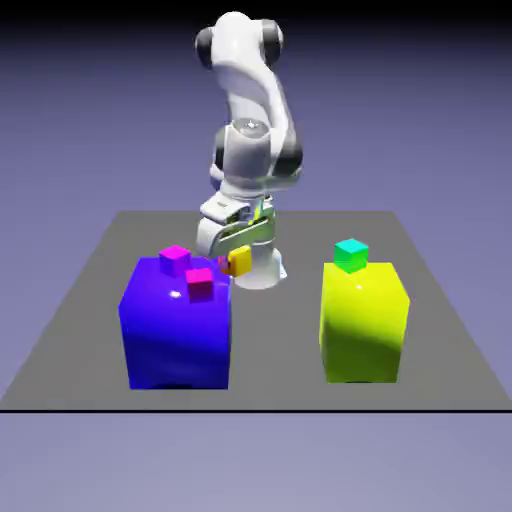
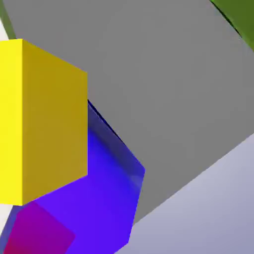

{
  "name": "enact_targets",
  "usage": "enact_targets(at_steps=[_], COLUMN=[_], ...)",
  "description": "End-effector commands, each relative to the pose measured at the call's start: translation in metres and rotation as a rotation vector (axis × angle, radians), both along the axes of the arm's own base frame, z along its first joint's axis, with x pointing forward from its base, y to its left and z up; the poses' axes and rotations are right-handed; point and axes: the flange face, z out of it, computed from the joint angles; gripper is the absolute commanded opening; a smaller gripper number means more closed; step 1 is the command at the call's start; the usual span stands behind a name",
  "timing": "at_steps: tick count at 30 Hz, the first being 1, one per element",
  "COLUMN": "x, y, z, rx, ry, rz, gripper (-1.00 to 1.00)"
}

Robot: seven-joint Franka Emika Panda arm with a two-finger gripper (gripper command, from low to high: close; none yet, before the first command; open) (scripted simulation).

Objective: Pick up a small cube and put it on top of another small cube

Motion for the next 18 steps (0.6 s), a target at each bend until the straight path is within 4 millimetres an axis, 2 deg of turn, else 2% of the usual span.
enact_targets(at_steps=[1,7,8,9,10,14,15,16,17,18], x=[-0.005,-0.035,-0.037,-0.043,-0.043,-0.046,-0.047,-0.047,-0.047,-0.045], y=[-0.012,-0.061,-0.059,-0.069,-0.069,-0.079,-0.080,-0.080,-0.080,-0.078], z=[0.010,0.037,0.030,0.038,0.038,-0.024,-0.031,-0.031,-0.031,-0.016], rx=[-0.003,-0.069,-0.104,-0.099,-0.099,-0.100,-0.099,-0.099,-0.099,-0.101], ry=[0.003,0.073,0.100,0.103,0.103,0.103,0.103,0.103,0.103,0.104], rz=[0.024,0.229,0.288,0.296,0.296,0.295,0.296,0.296,0.296,0.295], gripper=[-1.00,-1.00,-1.00,-1.00,-1.00,-1.00,-1.00,1.00,1.00,1.00])
